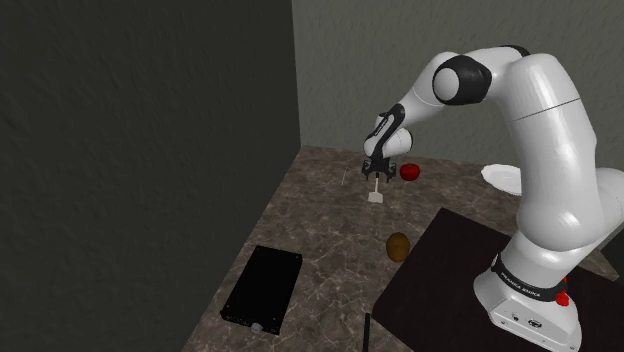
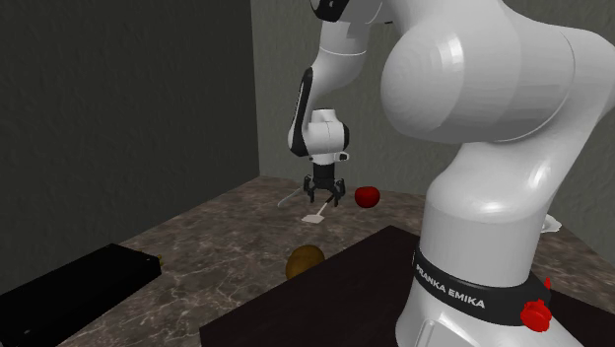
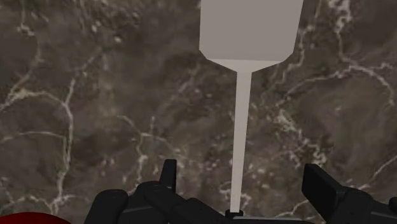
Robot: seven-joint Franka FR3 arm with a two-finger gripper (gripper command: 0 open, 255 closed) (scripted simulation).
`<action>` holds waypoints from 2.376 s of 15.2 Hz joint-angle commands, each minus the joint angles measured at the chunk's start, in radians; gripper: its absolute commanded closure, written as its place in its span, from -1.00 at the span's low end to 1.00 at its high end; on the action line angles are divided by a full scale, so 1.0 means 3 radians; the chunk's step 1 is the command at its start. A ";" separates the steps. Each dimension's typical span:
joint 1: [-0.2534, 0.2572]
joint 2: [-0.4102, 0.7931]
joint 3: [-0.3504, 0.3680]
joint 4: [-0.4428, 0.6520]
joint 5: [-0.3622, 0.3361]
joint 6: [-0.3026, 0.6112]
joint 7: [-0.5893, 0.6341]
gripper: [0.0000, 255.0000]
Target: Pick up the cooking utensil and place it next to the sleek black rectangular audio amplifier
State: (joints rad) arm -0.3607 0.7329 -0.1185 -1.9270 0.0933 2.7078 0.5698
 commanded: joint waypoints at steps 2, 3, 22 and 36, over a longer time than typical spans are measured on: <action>0.0000 0.0000 0.0000 0.0000 0.0000 0.0000 0.0000 1.00; 0.0000 0.0000 0.0000 0.0000 0.0000 0.0000 0.0000 1.00; 0.0057 -0.0475 -0.0071 -0.0147 -0.0059 -0.0328 0.0028 1.00; 0.0288 -0.1005 -0.0119 -0.0452 -0.0179 -0.0556 0.0285 1.00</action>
State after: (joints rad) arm -0.2911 0.4491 -0.1544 -2.0399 0.0453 2.5359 0.6343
